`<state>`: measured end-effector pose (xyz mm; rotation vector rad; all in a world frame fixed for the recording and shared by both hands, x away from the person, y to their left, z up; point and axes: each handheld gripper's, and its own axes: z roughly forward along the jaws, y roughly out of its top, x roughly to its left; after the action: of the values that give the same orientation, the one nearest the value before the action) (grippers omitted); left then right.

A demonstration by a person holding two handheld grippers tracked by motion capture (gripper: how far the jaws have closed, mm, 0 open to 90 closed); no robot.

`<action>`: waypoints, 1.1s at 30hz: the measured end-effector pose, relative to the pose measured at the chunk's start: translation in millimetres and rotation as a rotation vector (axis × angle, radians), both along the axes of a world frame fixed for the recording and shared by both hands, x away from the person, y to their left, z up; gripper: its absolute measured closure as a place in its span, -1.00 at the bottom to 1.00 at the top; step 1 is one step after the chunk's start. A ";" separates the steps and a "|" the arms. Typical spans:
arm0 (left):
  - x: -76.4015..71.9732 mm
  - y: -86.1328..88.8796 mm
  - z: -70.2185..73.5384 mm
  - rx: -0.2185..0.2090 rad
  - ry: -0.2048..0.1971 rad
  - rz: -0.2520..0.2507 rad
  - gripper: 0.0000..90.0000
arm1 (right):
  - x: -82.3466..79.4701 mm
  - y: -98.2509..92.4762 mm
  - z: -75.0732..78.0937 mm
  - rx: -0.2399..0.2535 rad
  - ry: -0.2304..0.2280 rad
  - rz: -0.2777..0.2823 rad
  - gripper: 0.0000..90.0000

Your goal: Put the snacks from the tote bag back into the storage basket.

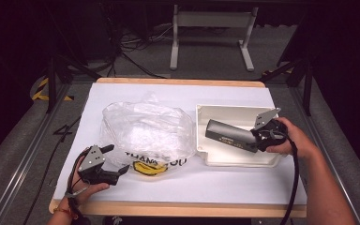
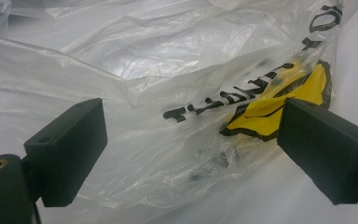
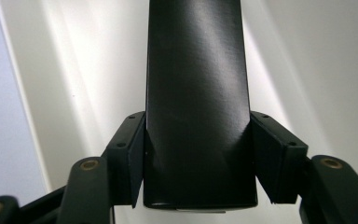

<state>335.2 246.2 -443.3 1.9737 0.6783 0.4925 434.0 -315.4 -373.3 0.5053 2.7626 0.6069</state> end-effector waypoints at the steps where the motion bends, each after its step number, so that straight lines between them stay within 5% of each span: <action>1: 0.1 0.1 0.0 0.000 -0.001 0.000 -0.79 | 0.1 0.0 -0.5 -0.001 0.002 -0.001 -0.07; 12: 0.1 0.6 0.1 0.001 -0.004 0.000 -0.79 | 0.5 -0.3 -1.5 0.002 0.005 -0.004 -0.08; 33: -0.2 1.3 -0.1 -0.006 -0.003 0.003 -0.79 | -3.7 -1.3 7.2 0.098 -0.047 -0.027 -0.17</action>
<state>335.0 247.5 -443.4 1.9664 0.6799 0.4942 430.3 -316.7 -366.2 0.5411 2.6880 0.7410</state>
